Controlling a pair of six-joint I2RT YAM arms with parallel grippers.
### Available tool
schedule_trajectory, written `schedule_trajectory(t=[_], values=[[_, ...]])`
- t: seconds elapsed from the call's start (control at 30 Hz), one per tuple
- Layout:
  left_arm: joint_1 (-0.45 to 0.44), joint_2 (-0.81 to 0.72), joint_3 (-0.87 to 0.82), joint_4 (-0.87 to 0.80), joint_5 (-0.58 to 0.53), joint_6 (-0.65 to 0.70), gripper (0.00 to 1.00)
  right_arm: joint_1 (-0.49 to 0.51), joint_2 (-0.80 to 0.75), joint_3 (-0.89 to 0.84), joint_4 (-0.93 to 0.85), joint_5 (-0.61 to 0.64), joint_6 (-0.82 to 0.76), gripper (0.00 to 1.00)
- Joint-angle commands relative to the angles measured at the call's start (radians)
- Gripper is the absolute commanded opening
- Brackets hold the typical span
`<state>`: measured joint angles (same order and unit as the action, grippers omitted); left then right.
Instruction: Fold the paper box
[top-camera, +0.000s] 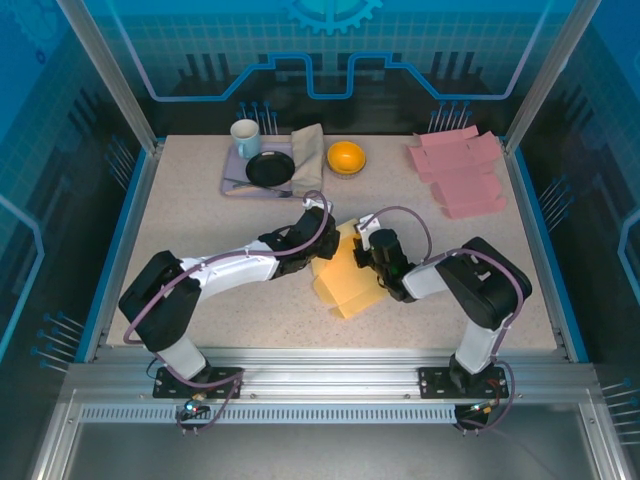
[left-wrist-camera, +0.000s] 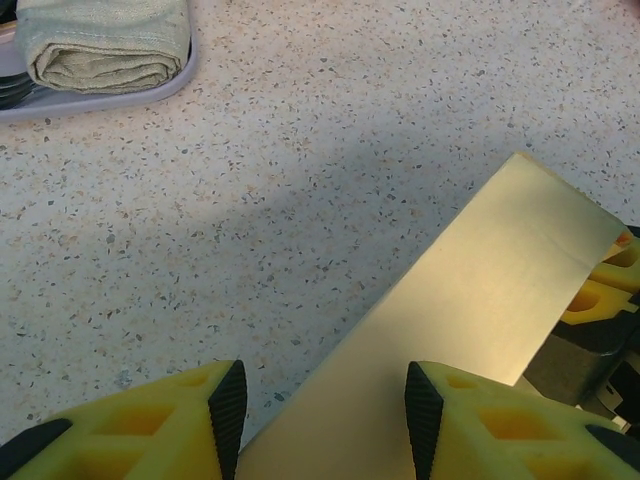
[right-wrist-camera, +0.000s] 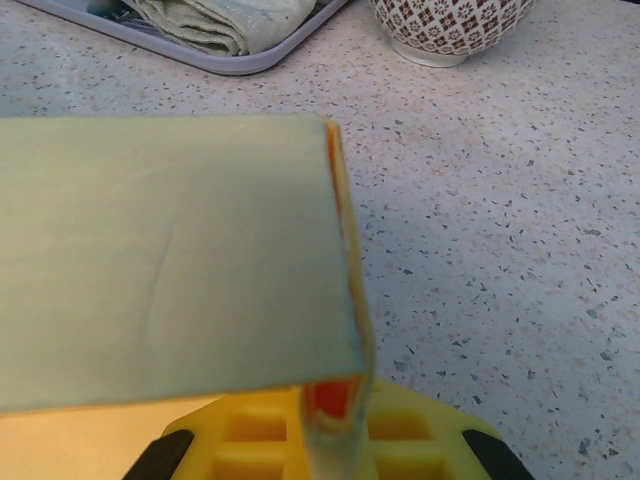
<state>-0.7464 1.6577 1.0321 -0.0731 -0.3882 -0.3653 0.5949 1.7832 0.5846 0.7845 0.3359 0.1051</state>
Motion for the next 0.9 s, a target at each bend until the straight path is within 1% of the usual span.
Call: schedule_trajectory(t=[0.0,0.13,0.23,0.27,0.37,0.43,0.47,0.63,0.77,0.87], values=[[-0.006,0.036,0.002,-0.102,-0.005,0.001,0.48,-0.006,0.037,0.009,-0.042,0.093,0.012,0.14],[-0.005,0.045,0.012,-0.115,-0.016,0.002,0.48,-0.032,-0.012,-0.024,-0.032,-0.028,0.046,0.27],[-0.005,0.049,0.014,-0.120,-0.022,0.002,0.48,-0.051,-0.075,-0.030,-0.088,-0.120,0.064,0.38],[-0.006,0.051,0.017,-0.121,-0.023,0.001,0.48,-0.055,-0.092,-0.028,-0.115,-0.155,0.067,0.39],[-0.005,0.054,0.023,-0.121,-0.026,0.002,0.48,-0.064,-0.162,-0.037,-0.174,-0.232,0.068,0.42],[-0.005,0.056,0.026,-0.122,-0.026,0.005,0.48,-0.075,-0.219,-0.044,-0.211,-0.258,0.080,0.42],[-0.005,0.056,0.026,-0.120,-0.026,0.004,0.48,-0.083,-0.250,-0.040,-0.247,-0.273,0.098,0.44],[-0.006,0.060,0.031,-0.119,-0.021,0.006,0.48,-0.176,-0.355,0.031,-0.427,-0.367,0.199,0.46],[-0.007,0.057,0.033,-0.118,-0.020,0.009,0.47,-0.237,-0.369,0.094,-0.507,-0.424,0.259,0.48],[-0.009,0.056,0.031,-0.117,-0.020,0.011,0.47,-0.243,-0.334,0.167,-0.598,-0.457,0.260,0.48]])
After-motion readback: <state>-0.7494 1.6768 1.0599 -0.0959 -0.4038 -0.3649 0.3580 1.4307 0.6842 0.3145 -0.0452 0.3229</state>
